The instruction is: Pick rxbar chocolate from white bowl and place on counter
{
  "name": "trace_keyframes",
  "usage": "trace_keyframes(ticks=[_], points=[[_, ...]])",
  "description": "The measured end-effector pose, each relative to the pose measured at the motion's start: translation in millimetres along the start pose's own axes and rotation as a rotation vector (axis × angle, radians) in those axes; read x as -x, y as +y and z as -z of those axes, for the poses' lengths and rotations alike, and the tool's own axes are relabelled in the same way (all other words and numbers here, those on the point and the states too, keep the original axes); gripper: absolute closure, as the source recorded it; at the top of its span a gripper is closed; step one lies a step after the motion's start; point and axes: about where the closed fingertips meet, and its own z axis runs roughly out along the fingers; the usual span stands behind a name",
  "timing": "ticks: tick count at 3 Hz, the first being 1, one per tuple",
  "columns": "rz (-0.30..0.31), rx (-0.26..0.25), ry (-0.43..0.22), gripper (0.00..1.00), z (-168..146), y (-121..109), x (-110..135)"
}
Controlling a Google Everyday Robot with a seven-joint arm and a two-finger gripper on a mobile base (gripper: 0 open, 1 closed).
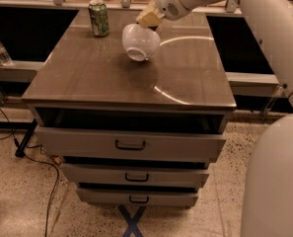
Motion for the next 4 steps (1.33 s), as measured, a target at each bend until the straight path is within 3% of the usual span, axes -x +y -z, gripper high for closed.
trace_keyframes(ticks=[2, 3, 4], points=[[0.037, -0.015, 0.022, 1.00, -10.5, 7.4, 7.2], [0.039, -0.028, 0.034, 1.00, 0.0, 8.6, 3.1], [0.020, -0.063, 0.064, 1.00, 14.0, -12.2, -15.1]])
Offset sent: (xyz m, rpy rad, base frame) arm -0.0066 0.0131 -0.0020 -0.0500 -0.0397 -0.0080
